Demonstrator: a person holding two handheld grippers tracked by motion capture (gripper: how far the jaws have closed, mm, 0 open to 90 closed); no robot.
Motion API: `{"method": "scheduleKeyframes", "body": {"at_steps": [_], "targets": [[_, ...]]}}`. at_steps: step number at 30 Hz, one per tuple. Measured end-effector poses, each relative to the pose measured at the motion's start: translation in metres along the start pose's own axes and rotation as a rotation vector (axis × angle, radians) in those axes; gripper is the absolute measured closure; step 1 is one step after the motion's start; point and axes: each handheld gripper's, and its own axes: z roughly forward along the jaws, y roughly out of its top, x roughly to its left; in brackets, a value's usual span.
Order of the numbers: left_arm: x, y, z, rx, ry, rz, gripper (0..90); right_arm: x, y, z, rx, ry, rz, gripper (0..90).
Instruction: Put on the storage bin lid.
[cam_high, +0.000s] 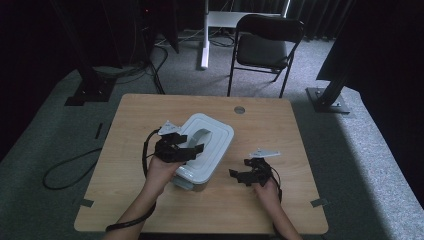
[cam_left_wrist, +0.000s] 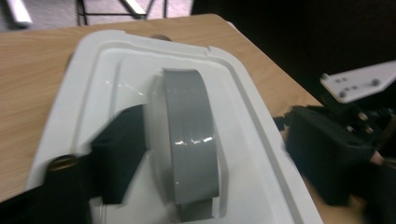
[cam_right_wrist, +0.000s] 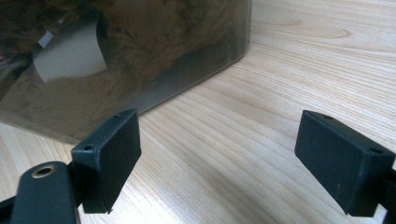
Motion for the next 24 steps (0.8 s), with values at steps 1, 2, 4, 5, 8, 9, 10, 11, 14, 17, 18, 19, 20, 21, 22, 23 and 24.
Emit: {"method": "scheduleKeyframes", "body": {"at_steps": [1, 2, 4, 5, 8, 9, 10, 11, 14, 17, 18, 19, 20, 21, 22, 23, 24], "targets": [[0.001, 0.000, -0.001, -0.002, 0.001, -0.001, 19.8, 0.000, 0.000, 0.000, 0.000, -0.001, -0.002, 13.7], [0.002, -0.001, -0.001, -0.011, 0.005, 0.000, 19.8, 0.000, 0.000, 0.000, 0.001, -0.001, -0.002, 13.7], [0.004, -0.002, -0.004, -0.041, 0.021, 0.008, 16.8, 0.000, 0.000, 0.000, 0.002, -0.002, -0.001, 13.7], [0.006, -0.003, -0.005, -0.049, 0.027, 0.018, 14.6, 0.000, 0.000, -0.001, 0.001, -0.003, -0.002, 13.7], [0.011, -0.003, -0.009, -0.050, 0.056, 0.032, 10.5, 0.000, -0.001, -0.002, -0.001, -0.004, 0.005, 13.7], [0.013, -0.003, -0.011, -0.052, 0.069, 0.043, 10.5, -0.001, -0.001, -0.002, -0.003, -0.005, 0.006, 13.7], [0.014, -0.004, -0.013, -0.052, 0.085, 0.050, 10.5, -0.002, -0.001, -0.003, -0.007, -0.005, 0.010, 13.7], [0.017, -0.004, -0.015, -0.054, 0.100, 0.053, 10.5, -0.002, -0.001, -0.004, -0.009, -0.005, 0.013, 13.7], [0.025, -0.003, -0.023, -0.062, 0.105, 0.037, 9.4, -0.003, -0.001, -0.005, -0.013, -0.009, 0.015, 13.7], [0.032, -0.004, -0.027, -0.056, 0.138, 0.024, 1.1, -0.004, -0.003, -0.004, -0.010, -0.009, 0.022, 13.7], [0.035, -0.004, -0.028, -0.059, 0.145, 0.019, 1.1, -0.004, -0.003, -0.004, -0.009, -0.008, 0.021, 13.7], [0.038, -0.005, -0.029, -0.066, 0.156, 0.011, 1.1, -0.004, -0.003, -0.004, -0.006, -0.009, 0.020, 13.7], [0.041, -0.006, -0.030, -0.069, 0.165, 0.007, 1.1, -0.004, -0.003, -0.004, -0.007, -0.010, 0.017, 13.7], [0.044, -0.006, -0.030, -0.067, 0.174, 0.001, 1.1, -0.004, -0.003, -0.004, -0.007, -0.009, 0.017, 13.7], [0.048, -0.007, -0.031, -0.075, 0.184, 0.004, 1.1, -0.004, -0.004, -0.004, -0.006, -0.009, 0.016, 13.7], [0.052, -0.008, -0.031, -0.073, 0.199, 0.013, 1.5, -0.004, -0.004, -0.004, -0.005, -0.010, 0.016, 13.7], [0.055, -0.007, -0.031, -0.067, 0.212, 0.017, 1.9, -0.005, -0.004, -0.004, -0.005, -0.008, 0.017, 13.7]]}}
